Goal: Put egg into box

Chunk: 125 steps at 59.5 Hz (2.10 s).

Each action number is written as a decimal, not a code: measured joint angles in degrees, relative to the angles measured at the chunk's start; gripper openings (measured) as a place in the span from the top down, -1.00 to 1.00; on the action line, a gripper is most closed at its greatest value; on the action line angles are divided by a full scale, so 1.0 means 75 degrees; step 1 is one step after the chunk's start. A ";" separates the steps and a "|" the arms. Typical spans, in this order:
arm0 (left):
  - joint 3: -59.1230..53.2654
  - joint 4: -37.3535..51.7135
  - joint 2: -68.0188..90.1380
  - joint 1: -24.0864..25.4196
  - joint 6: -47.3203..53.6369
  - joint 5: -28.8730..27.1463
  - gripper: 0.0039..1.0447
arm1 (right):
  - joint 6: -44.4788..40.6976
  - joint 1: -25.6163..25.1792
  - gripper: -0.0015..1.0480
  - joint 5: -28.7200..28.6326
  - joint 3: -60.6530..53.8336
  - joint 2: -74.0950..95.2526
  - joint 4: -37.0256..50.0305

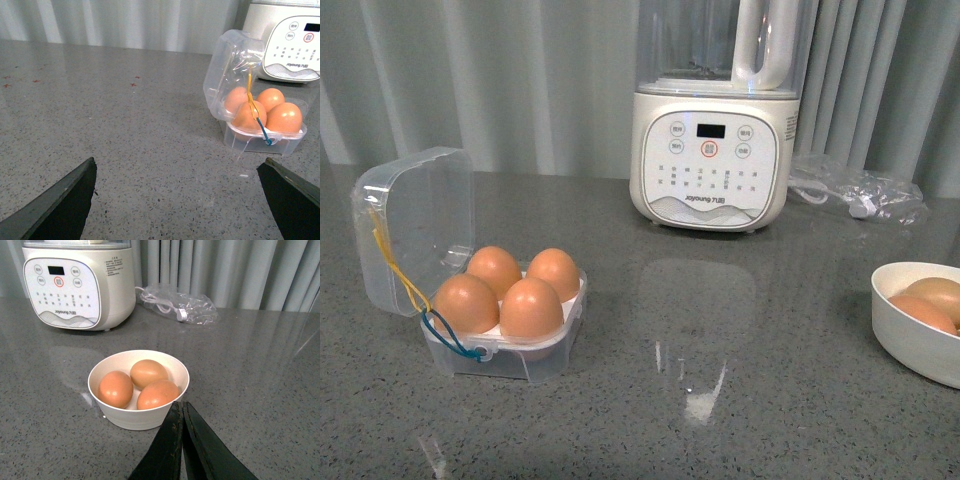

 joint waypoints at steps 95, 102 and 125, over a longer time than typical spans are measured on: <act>0.0000 0.0000 -0.0003 0.0000 0.0000 0.0000 -0.87 | 0.0000 0.0003 0.80 0.0017 -0.0525 -0.4313 -0.3713; 0.0000 0.0000 -0.0003 0.0000 0.0000 0.0000 -0.87 | 0.0000 0.0003 0.43 0.0017 -0.0525 -0.4316 -0.3713; 0.0000 0.0000 -0.0003 0.0000 0.0000 0.0000 -0.87 | 0.0000 0.0003 -0.82 0.0017 -0.0525 -0.4316 -0.3713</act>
